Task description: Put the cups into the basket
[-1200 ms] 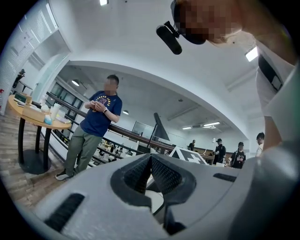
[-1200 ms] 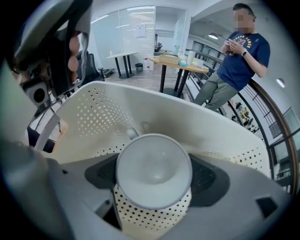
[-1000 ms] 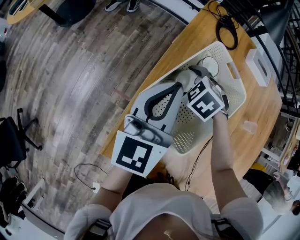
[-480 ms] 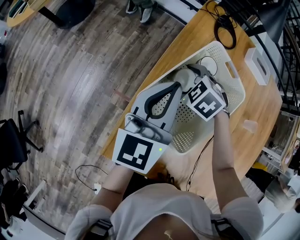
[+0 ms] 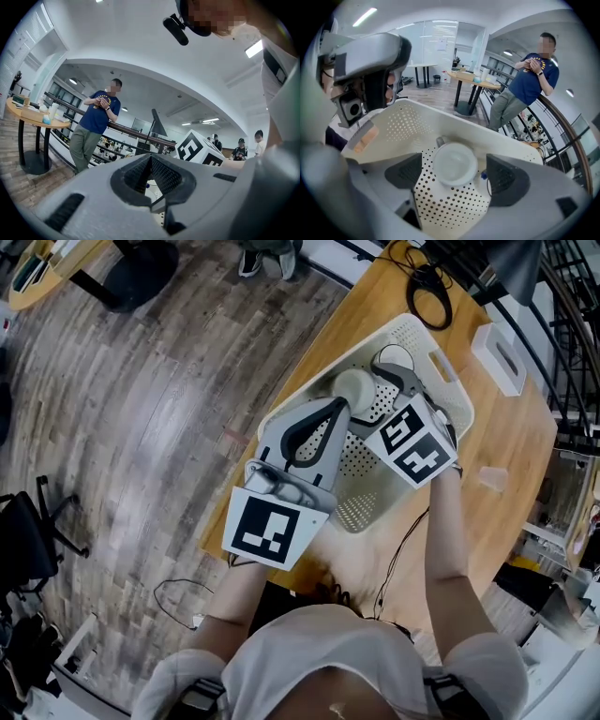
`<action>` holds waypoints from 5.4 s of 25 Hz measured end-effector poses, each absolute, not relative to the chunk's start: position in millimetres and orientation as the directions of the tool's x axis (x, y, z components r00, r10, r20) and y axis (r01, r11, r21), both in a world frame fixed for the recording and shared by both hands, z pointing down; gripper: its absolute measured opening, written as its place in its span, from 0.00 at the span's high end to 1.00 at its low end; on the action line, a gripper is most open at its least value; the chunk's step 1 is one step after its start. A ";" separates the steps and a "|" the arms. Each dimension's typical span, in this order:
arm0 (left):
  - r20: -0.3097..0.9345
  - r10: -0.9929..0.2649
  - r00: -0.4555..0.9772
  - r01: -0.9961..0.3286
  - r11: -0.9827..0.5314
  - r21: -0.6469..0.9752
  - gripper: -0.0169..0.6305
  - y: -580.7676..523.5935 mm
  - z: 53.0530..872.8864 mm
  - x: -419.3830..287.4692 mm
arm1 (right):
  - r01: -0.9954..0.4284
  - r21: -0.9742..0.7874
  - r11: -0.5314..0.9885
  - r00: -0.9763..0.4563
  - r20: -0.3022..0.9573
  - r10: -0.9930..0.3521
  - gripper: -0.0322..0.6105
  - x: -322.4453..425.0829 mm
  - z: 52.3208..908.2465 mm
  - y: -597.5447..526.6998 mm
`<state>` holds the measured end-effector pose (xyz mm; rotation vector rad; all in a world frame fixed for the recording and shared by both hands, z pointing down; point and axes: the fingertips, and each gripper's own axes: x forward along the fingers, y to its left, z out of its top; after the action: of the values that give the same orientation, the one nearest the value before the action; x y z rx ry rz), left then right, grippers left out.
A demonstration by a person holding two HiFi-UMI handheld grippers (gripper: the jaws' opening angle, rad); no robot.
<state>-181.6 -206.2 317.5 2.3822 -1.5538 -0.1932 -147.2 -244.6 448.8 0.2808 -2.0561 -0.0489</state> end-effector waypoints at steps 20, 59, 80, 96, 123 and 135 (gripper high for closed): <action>0.099 -0.903 0.418 -0.885 -0.380 0.268 0.96 -194.1 332.3 -149.1 | -0.591 0.153 0.792 -0.607 0.561 -0.562 0.94 -107.4 382.7 -228.0; 0.093 -0.584 0.806 -0.588 -0.775 0.230 0.96 -80.9 310.7 157.4 | -0.973 -0.146 0.178 -0.207 0.219 -0.954 0.93 202.4 312.7 -57.4; 0.105 -0.473 0.875 -0.485 -0.849 0.212 0.96 -42.1 310.5 241.6 | -0.991 -0.132 -0.008 -0.019 0.201 -0.979 0.94 290.2 308.8 -10.1; 0.150 -0.471 0.869 -0.493 -0.849 0.189 0.96 -51.7 323.6 252.0 | -0.995 0.016 0.100 -0.096 0.155 -0.983 0.93 313.6 290.9 -40.3; 0.239 -0.556 0.796 -0.600 -0.775 0.199 0.96 -188.6 391.1 300.9 | -0.851 0.045 0.523 -0.423 0.530 -0.735 0.42 342.1 401.3 -187.7; 0.305 -0.575 0.759 -0.646 -0.724 0.241 0.96 -214.2 441.1 290.5 | -0.795 -0.017 0.606 -0.451 0.684 -0.573 0.35 336.4 491.8 -222.6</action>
<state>290.5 -214.2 441.1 2.6234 -0.9413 0.2980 336.4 -222.6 491.8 1.0743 -2.1873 0.4461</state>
